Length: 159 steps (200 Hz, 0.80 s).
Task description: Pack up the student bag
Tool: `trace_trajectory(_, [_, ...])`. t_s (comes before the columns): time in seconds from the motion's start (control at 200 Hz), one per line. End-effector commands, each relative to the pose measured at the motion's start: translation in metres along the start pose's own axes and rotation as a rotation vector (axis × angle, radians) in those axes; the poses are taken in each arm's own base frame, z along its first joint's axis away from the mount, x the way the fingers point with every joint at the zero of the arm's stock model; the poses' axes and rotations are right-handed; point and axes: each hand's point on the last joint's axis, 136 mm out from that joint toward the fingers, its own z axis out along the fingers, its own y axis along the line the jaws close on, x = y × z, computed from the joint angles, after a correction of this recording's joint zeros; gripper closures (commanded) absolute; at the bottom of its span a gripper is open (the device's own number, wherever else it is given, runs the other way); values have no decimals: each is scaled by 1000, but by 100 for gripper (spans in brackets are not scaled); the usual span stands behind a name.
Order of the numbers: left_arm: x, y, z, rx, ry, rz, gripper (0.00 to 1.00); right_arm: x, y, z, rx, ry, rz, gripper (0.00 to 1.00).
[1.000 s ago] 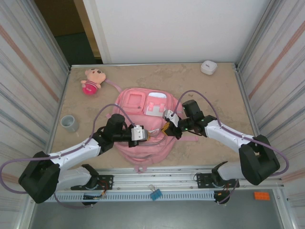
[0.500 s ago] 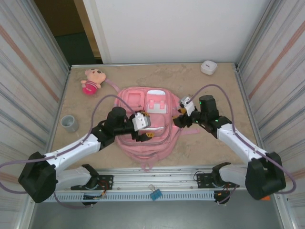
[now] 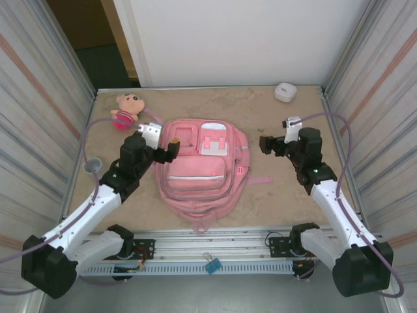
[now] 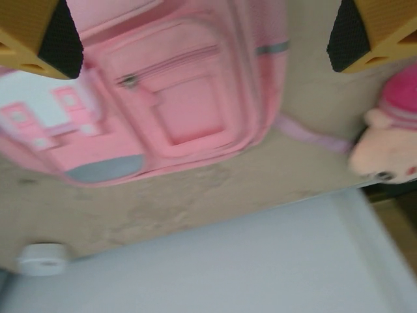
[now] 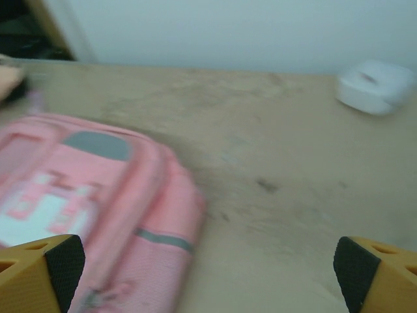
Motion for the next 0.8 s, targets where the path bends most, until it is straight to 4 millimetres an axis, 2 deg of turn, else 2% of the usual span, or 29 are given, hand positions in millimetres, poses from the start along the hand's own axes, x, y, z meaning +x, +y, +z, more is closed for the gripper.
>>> trace_trajectory(0.0, [18,51,-9,-269,-35,21,2,14,-52,1,199,-36,78,1])
trace_trajectory(0.085, [34,66,-12,-348,-34,95,1,25,-69,6,238,-29,60,1])
trace_trajectory(0.115, [43,68,-11,-358,-26,133,1,35,-75,14,250,-5,56,1])
trace_trajectory(0.175, [58,74,-7,-387,-26,179,1,42,-81,21,259,-23,49,1])
trace_trajectory(0.276, [91,95,1,-439,-2,124,1,54,-87,37,235,-60,45,1])
trace_trajectory(0.356, [115,102,12,-392,-18,46,1,71,-86,53,195,-79,39,1])
trace_trajectory(0.396, [109,103,15,-381,-71,44,1,78,-85,60,178,-94,39,1])
trace_trajectory(0.481, [99,89,27,-236,-170,63,1,98,-82,76,143,-84,14,1])
trace_trajectory(0.511, [110,83,35,-190,-137,74,1,102,-81,81,141,-98,-1,1])
trace_trajectory(0.566, [127,76,53,-144,-105,97,1,96,-84,82,160,-105,3,1])
trace_trajectory(0.606, [118,92,61,-230,-155,94,1,101,-90,85,180,-41,38,1])
trace_trajectory(0.646, [124,123,56,-404,-70,-13,1,100,-98,90,208,-35,61,1])
trace_trajectory(0.661, [129,129,58,-396,-19,-56,1,99,-101,89,216,-38,76,1])
trace_trajectory(0.666, [125,130,59,-386,-25,-69,1,100,-102,89,216,-36,80,1])
trace_trajectory(0.682, [135,131,62,-348,33,-110,1,99,-103,88,206,-34,92,1])
trace_trajectory(0.712, [139,144,70,-328,74,-173,1,102,-104,87,204,-26,100,1])
trace_trajectory(0.737, [136,143,75,-311,68,-153,1,101,-104,88,206,-33,96,1])
trace_trajectory(0.792, [133,122,75,-283,55,-63,1,101,-103,88,215,-25,87,1])
